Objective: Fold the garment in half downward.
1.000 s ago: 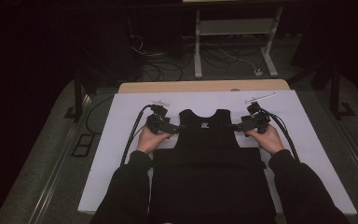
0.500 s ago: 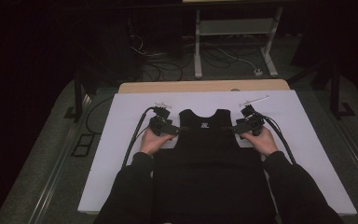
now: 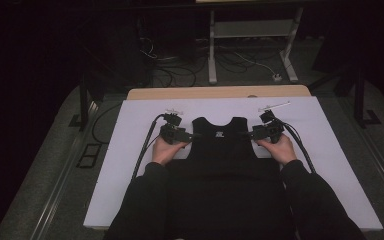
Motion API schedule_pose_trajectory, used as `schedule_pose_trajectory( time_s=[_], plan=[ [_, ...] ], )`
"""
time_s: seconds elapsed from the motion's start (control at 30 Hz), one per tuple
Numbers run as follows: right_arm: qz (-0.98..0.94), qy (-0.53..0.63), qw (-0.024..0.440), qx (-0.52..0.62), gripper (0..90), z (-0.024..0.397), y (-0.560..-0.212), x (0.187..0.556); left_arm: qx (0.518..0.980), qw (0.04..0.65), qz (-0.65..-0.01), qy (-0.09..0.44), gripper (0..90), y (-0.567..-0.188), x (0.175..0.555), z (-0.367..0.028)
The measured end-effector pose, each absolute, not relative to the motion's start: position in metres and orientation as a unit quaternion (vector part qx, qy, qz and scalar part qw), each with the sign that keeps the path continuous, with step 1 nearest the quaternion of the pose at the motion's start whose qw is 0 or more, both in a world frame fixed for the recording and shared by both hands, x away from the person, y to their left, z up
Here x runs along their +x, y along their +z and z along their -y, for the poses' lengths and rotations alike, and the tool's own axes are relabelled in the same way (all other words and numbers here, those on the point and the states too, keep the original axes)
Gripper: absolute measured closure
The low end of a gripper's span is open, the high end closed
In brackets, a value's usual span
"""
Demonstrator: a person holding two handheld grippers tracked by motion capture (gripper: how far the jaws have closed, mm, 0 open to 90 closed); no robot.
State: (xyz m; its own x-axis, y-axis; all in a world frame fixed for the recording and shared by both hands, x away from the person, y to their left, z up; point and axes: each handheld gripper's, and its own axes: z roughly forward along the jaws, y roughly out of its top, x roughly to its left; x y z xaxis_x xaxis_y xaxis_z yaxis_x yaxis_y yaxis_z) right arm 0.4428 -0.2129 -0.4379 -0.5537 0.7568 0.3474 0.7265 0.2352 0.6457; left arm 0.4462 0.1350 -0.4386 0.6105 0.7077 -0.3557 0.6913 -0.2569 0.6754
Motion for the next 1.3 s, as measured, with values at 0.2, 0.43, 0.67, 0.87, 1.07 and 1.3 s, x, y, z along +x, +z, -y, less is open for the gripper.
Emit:
schedule_pose_trajectory(
  time_s=[0.2,0.43,0.67,0.87,1.07,1.3],
  plan=[
    [-0.787,0.398,0.029,0.471,25.1,0.211,-0.439,0.444,0.795,0.407,-0.449,0.027,16.3,-0.441,0.449,-0.134],
    [-0.794,0.383,0.038,0.471,29.5,0.206,-0.441,0.447,0.798,0.400,-0.449,0.034,25.3,-0.446,0.449,-0.128],
    [-0.795,0.372,0.040,0.477,34.1,0.202,-0.445,0.450,0.802,0.399,-0.443,0.034,34.7,-0.447,0.449,-0.125],
    [-0.793,0.369,0.046,0.482,38.8,0.199,-0.446,0.450,0.799,0.406,-0.444,0.023,39.8,-0.449,0.449,-0.125],
    [-0.792,0.369,0.045,0.484,46.1,0.200,-0.447,0.450,0.800,0.405,-0.443,0.025,46.3,-0.449,0.448,-0.123],
    [-0.799,0.372,0.042,0.470,57.3,0.192,-0.448,0.445,0.808,0.403,-0.429,0.029,57.5,-0.450,0.445,-0.117]
  ],
)
